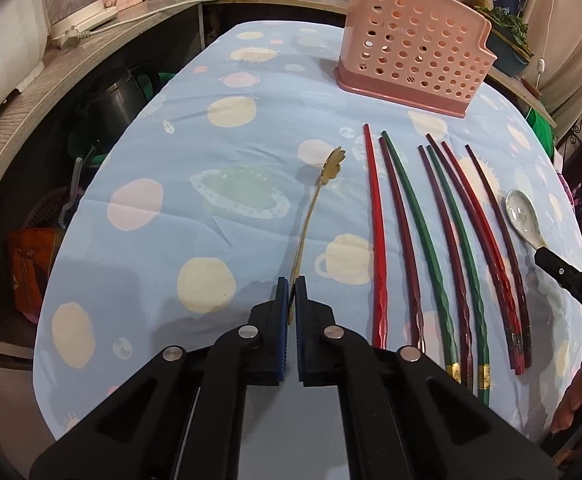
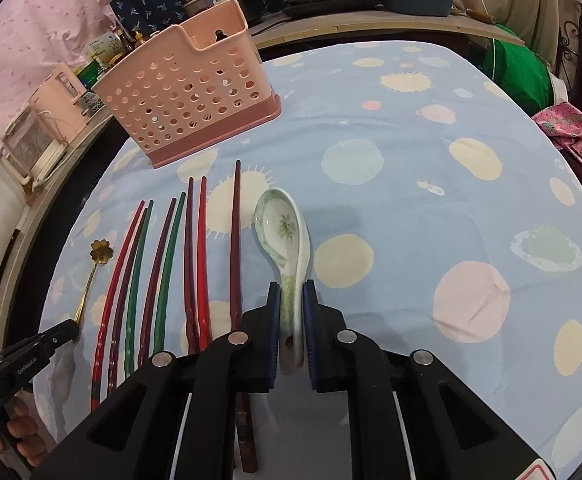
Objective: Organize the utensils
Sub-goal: 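Close the left tool on the gold spoon while the right tool grasps the white ceramic spoon, then lift both spoons and carry them over the pink basket with both tools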
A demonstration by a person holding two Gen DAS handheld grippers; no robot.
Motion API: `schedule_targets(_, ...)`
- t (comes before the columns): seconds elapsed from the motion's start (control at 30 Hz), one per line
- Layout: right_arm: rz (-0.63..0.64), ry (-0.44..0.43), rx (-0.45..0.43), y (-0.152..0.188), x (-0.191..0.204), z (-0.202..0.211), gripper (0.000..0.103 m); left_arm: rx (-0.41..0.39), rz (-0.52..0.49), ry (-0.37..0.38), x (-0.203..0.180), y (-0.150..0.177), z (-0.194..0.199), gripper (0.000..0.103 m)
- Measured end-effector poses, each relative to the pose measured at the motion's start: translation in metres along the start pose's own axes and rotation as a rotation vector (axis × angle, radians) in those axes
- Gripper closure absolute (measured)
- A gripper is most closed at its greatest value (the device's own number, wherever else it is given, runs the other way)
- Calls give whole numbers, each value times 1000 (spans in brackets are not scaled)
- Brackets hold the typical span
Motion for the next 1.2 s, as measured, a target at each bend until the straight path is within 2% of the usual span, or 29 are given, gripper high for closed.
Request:
schedule_targets(0.4,33,42,-68,-7,6,44,96,-106,7,-4,2,-16,57,102)
schedule_targets(0.73,47,28,-118,-27,13,64,97,-211,-5,-6,-5,-52,95,102)
schedule_targets(0.9,46,-15,-171,-61,19,73,97,-274,5,25,-11,-90,114,102)
schedule_targets(1.2,47,-97,-285,-163,38,73,97,-456,17,86,-32,-187,156,102)
Point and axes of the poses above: each gripper's, at about its wrist camera, not at the fingertips, and z roughly against the way its jaws point, x to its left, y to its underside, the point moved 1 cm from there along -z, roughly the way its jaws point, and after that the axes turned 1 degree about -y, right-handed, at the moved point
